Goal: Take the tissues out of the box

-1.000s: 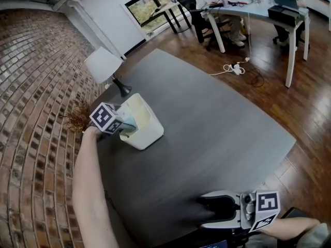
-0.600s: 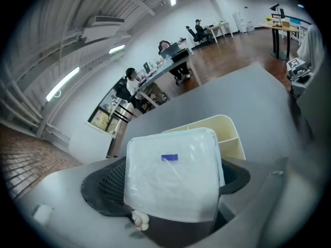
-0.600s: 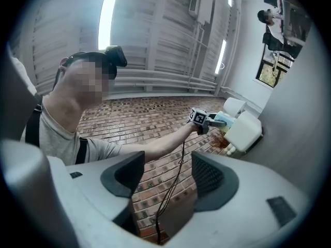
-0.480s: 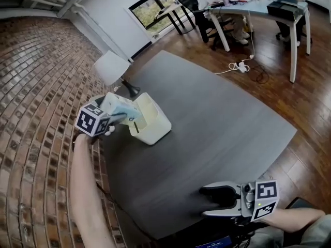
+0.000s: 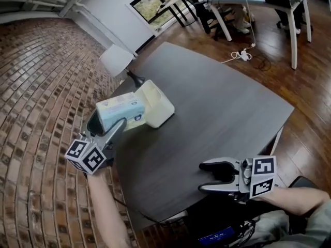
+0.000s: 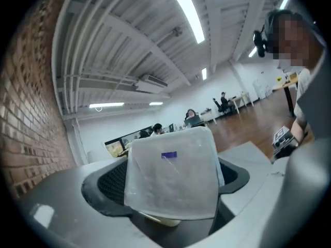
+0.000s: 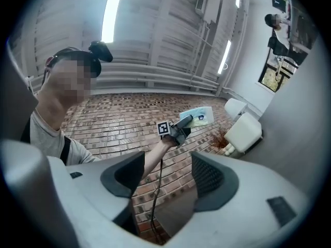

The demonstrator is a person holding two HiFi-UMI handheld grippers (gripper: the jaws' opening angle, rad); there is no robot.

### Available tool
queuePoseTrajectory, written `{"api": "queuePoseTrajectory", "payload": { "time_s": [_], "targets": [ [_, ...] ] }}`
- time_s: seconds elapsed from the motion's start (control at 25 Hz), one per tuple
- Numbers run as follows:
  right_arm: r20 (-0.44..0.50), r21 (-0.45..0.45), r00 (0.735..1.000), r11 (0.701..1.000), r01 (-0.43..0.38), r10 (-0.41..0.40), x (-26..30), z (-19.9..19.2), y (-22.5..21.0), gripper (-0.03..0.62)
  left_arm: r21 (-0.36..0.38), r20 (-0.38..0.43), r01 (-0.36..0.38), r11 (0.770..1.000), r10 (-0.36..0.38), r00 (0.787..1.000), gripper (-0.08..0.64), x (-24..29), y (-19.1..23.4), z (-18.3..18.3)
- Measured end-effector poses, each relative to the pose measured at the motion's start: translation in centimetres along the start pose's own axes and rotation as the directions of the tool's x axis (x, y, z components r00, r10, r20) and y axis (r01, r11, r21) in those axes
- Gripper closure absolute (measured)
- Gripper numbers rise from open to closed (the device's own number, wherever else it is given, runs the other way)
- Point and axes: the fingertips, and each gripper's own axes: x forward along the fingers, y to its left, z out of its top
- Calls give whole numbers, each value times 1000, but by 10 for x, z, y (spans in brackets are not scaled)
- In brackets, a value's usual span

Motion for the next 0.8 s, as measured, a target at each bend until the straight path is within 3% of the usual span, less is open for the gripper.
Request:
{"api": "queuePoseTrajectory", "payload": {
  "time_s": [0.16, 0.24, 0.32, 0.44, 0.56, 0.68, 0.72, 0.8],
  "targets": [
    [-21, -11, 1000, 1000, -8, 7, -1, -7, 4, 307, -198, 174, 45, 979, -10, 985, 72, -40, -56, -21],
    [-27, -19, 1000, 1000, -7, 6, -1, -10, 5, 307, -312, 261, 69, 948, 16, 965, 74, -58, -77, -36],
    [-32, -32, 999, 999, -9, 8, -1, -9, 5, 307, -420, 351, 104, 902, 56, 935, 77, -75, -92, -51],
    [-41, -47, 999, 999, -17, 15, 3, -8, 7, 307, -558, 472, 183, 809, 128, 872, 78, -102, -110, -73],
    [-52, -49, 999, 999, -19, 16, 4, -7, 11, 307, -672, 571, 299, 678, 218, 791, 78, -122, -125, -92],
    [-62, -52, 998, 998, -21, 17, 2, -7, 15, 307, -727, 630, 403, 556, 307, 714, 78, -137, -138, -108],
    [-66, -53, 998, 998, -23, 20, 2, -8, 16, 307, -731, 645, 431, 530, 328, 690, 78, -142, -142, -110],
    [-73, -54, 997, 998, -31, 27, 1, -9, 18, 307, -721, 676, 477, 502, 363, 641, 78, -154, -150, -111]
  ]
}}
